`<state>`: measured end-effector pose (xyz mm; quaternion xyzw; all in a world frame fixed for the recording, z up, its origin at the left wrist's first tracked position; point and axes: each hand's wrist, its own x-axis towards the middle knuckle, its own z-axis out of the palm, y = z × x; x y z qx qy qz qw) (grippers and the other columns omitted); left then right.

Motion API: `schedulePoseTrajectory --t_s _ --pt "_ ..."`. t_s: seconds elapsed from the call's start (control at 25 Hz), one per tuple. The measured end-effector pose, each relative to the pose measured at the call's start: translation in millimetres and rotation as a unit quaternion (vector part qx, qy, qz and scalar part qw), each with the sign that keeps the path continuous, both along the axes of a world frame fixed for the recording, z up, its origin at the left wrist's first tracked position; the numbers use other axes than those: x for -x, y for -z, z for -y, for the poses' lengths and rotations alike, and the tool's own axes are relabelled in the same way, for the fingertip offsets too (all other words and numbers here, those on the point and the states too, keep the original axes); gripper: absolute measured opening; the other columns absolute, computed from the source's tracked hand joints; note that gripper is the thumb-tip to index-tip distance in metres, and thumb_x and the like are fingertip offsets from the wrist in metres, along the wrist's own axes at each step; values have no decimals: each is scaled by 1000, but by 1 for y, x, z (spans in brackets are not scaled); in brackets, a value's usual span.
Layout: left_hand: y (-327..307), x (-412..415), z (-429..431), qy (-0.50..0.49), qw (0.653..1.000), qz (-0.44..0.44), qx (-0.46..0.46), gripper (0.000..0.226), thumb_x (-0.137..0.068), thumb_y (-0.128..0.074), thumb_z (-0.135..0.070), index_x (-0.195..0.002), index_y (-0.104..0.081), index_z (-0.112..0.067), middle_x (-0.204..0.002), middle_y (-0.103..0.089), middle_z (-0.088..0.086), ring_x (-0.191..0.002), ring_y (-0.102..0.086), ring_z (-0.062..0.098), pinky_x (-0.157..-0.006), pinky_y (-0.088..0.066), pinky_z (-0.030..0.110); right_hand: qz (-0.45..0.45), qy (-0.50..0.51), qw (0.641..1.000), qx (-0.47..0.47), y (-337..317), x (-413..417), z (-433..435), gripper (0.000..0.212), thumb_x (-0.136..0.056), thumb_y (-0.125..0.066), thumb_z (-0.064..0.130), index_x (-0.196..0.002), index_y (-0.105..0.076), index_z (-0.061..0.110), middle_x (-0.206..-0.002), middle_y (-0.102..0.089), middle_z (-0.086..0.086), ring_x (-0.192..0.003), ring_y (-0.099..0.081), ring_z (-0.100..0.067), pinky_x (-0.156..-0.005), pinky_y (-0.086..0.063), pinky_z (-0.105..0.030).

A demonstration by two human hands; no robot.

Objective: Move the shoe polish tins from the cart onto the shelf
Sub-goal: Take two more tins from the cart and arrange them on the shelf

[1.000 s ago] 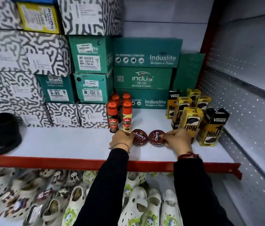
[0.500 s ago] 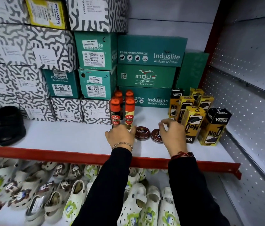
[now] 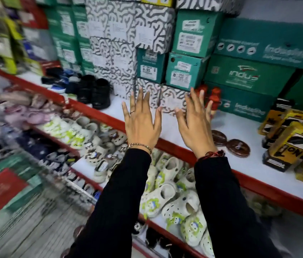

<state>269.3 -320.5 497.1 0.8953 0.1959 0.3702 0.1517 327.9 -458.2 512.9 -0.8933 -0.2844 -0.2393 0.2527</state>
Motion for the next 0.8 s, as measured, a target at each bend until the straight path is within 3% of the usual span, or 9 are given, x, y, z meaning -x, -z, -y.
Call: schedulePoseTrajectory --t_s 0.24,0.44,0.52,0.64,0.8 --pt "32 91 -79 -151 987 -34 40 63 -96 -29 -48 -151 -32 -16 -164 -19 0 -154 -9 22 -125 0 48 -48 -170 984 3 34 50 -104 61 -99 -29 48 -150 -33 15 -166 -15 -2 -155 2 -20 -125 5 -47" --pt "84 176 -139 -265 953 -103 102 64 -97 -25 -52 -151 -30 -19 -165 -17 0 -154 -4 19 -125 5 46 -116 -294 947 63 90 105 -189 56 -98 -35 44 -147 -37 16 -165 -17 -4 -155 0 -24 -122 8 -44" --pt "112 206 -159 -293 937 -118 146 63 -97 -25 -53 -151 -31 -19 -164 -19 0 -154 -5 18 -123 7 42 -157 -328 927 96 117 126 -220 57 -98 -38 44 -146 -39 14 -164 -20 -5 -154 -5 -24 -124 3 -43" --pt "165 245 -188 -333 902 -135 238 64 -97 -29 -53 -150 -31 -18 -162 -24 3 -153 -12 20 -124 -6 41 -262 -378 872 166 167 154 -261 55 -98 -44 39 -146 -40 12 -160 -26 -6 -149 -23 -24 -120 -24 -38" --pt "244 273 -215 -354 829 -122 416 54 -96 -45 -43 -140 -46 -13 -144 -52 12 -133 -49 29 -108 -40 38 -364 -397 800 264 253 175 -304 51 -95 -54 29 -140 -49 5 -149 -43 -15 -136 -44 -30 -112 -33 -32"
